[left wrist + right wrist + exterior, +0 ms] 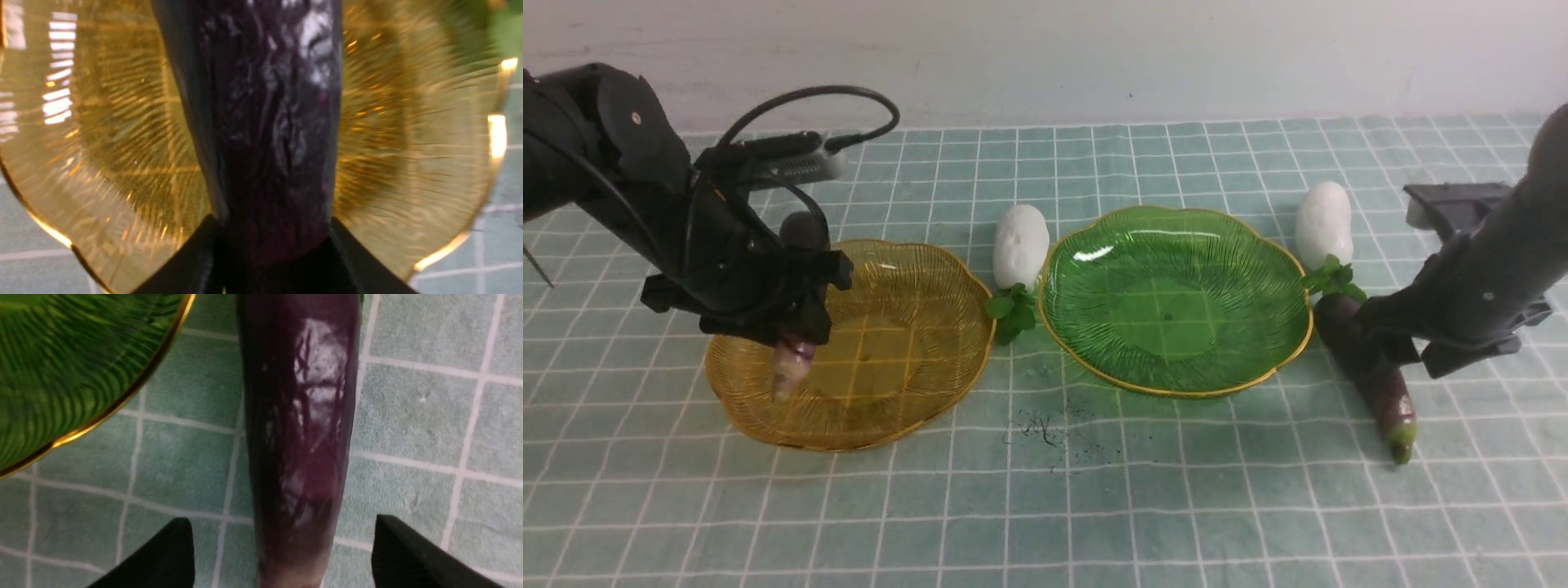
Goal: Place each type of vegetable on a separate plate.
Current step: Use the left arm to grab an eggplant and put it into the left plate, then use the right arm to grab an eggplant and put it into the left plate
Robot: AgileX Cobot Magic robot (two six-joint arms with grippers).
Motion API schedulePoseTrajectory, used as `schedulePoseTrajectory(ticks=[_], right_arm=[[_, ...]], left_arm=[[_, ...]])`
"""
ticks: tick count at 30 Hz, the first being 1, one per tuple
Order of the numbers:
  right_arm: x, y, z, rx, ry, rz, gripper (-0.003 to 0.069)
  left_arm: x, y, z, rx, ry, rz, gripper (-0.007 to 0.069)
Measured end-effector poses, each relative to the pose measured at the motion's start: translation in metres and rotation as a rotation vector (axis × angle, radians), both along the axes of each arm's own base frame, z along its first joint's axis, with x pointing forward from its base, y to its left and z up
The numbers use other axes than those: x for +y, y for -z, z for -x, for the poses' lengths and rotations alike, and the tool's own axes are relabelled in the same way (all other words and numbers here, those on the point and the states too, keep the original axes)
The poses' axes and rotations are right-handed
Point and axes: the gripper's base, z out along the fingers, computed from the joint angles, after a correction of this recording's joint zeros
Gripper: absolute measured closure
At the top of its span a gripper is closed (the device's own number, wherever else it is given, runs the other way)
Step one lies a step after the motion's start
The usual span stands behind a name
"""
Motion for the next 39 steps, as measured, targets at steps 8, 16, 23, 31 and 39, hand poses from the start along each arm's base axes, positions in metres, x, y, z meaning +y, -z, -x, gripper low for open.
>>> schedulePoseTrajectory(ticks=[8,16,23,31,39], right_arm=[[-0.002,0.025,-0.008,0.095,0.074,0.013,0.0382],[0.017,-0.066,0.018,-0.042,0.119,-0.143,0.0368],[0.114,-0.108,0.024,-0.22,-0.039,-0.446,0.0368],[0.24,-0.078,-0.009,-0.185,-0.182,-0.554,0.0368],[0.292,-0.035,-0.038,-0.13,-0.166,-0.594,0.0368]], left_arm=[[0.001,0.039,-0.012,0.08,0.003,-0.026,0.0375],[0.006,0.04,-0.013,0.079,0.03,-0.09,0.0197],[0.013,0.014,-0.02,0.11,-0.005,-0.16,0.016],[0.016,-0.079,0.011,-0.035,-0.013,-0.168,0.0615],[0.017,-0.138,0.057,-0.154,-0.019,-0.136,0.0632]])
